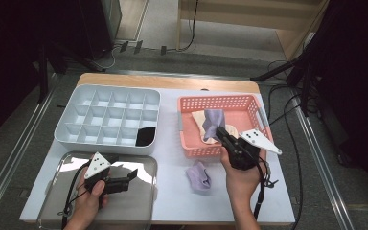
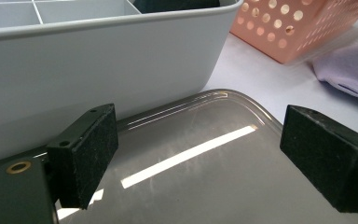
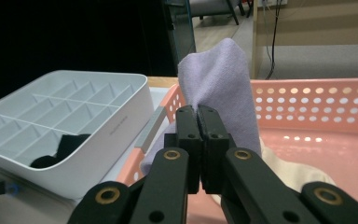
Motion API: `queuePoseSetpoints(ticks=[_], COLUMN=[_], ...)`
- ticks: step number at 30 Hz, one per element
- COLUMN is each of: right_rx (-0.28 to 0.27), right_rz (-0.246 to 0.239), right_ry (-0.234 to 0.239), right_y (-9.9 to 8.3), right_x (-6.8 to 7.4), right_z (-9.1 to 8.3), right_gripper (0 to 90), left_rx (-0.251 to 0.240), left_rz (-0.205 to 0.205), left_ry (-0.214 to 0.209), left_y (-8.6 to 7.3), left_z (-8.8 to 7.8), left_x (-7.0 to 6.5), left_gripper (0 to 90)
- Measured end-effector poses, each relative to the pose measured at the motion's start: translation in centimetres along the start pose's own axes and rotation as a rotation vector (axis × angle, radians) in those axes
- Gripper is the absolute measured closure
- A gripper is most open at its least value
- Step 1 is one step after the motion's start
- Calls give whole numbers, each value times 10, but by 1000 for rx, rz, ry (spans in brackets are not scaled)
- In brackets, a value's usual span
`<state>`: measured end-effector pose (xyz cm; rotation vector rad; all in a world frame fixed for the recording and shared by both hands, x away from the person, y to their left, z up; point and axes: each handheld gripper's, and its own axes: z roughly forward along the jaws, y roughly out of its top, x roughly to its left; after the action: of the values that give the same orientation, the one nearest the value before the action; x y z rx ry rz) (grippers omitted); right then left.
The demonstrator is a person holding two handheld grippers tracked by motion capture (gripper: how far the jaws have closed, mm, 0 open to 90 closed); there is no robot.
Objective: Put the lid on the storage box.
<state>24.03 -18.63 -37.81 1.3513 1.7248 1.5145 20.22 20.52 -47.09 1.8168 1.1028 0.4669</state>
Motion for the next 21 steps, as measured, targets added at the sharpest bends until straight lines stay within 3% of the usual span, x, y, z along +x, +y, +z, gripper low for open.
queuePoseSetpoints(ticks=[12, 13, 18, 21], right_rx=[3, 12, 35, 70], right_rz=[19, 23, 51, 43], right_ry=[-11, -15, -15, -31], right_y=[-31, -42, -61, -71], right_x=[-1, 0, -4, -8], right_z=[-41, -48, -57, -61], right_gripper=[895, 895, 895, 894], left_rx=[-2, -3, -7, -5], left_rz=[3, 5, 4, 4], left_ry=[6, 7, 7, 3], left_y=[0, 0, 0, 0], left_z=[-1, -1, -1, -1], left_x=[0, 0, 0, 0], left_gripper=[117, 117, 117, 117])
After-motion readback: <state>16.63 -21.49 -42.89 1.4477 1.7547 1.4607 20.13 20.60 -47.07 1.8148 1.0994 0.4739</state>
